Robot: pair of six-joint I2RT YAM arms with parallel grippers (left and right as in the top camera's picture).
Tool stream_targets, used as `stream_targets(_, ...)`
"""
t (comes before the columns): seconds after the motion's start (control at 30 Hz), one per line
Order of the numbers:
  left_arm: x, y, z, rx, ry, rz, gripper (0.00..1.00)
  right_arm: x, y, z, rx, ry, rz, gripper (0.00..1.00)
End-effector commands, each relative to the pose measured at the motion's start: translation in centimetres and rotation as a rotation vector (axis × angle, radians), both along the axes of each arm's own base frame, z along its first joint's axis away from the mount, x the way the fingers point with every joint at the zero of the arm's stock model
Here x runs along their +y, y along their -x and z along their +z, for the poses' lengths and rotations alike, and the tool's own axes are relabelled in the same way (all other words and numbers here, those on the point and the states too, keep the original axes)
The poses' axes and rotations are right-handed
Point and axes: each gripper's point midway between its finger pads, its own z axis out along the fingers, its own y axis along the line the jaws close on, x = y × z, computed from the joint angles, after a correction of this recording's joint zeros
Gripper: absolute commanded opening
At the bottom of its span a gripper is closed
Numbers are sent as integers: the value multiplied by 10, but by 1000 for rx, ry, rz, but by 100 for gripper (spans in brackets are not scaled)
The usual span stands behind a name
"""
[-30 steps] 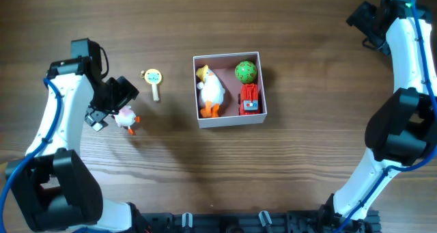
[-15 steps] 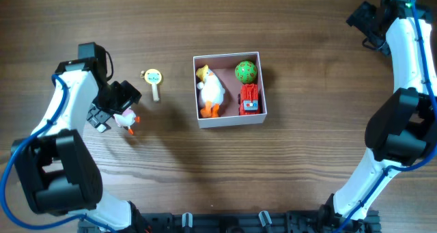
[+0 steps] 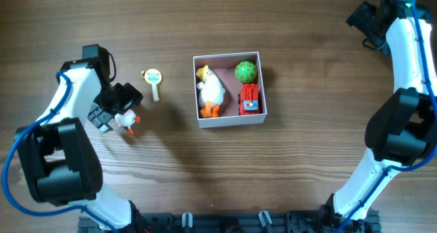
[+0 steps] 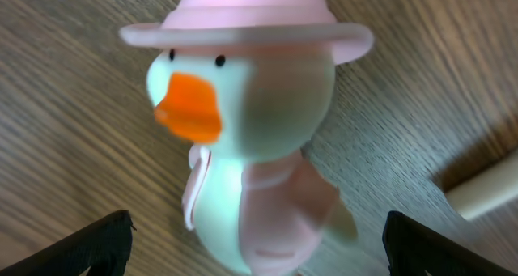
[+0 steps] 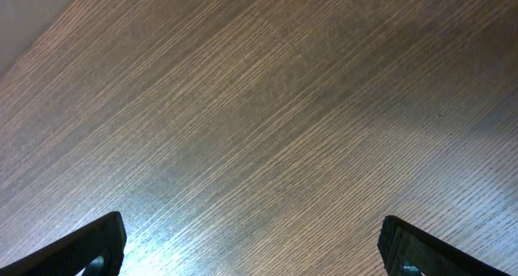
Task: Pack container
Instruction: 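Lower the left gripper and close it on the pink-hatted duck, then lift the pink-hatted duck and carry it right over the white box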
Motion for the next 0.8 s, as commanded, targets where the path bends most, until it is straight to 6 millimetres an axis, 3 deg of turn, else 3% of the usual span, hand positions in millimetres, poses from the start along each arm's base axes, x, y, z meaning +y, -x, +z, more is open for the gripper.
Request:
stream_targets(0.0, 3, 8, -15, 56, -6, 21, 100, 1, 2, 12, -26, -2, -7, 100)
stream_targets(0.43, 3, 9, -18, 65, -3, 3, 99, 1, 2, 12, -27, -2, -7, 100)
stream_targets(0.47, 3, 9, -18, 64, -3, 3, 90, 1, 2, 12, -26, -2, -7, 100)
stream_targets(0.5, 3, 9, -18, 64, -3, 3, 74, 1, 2, 12, -26, -2, -7, 100)
stream_targets(0.6, 3, 9, -18, 65, -3, 3, 36, 1, 2, 12, -26, -2, -7, 100)
stream_targets(0.77, 3, 9, -18, 64, -3, 2, 26, 1, 2, 12, -26, -2, -7, 100)
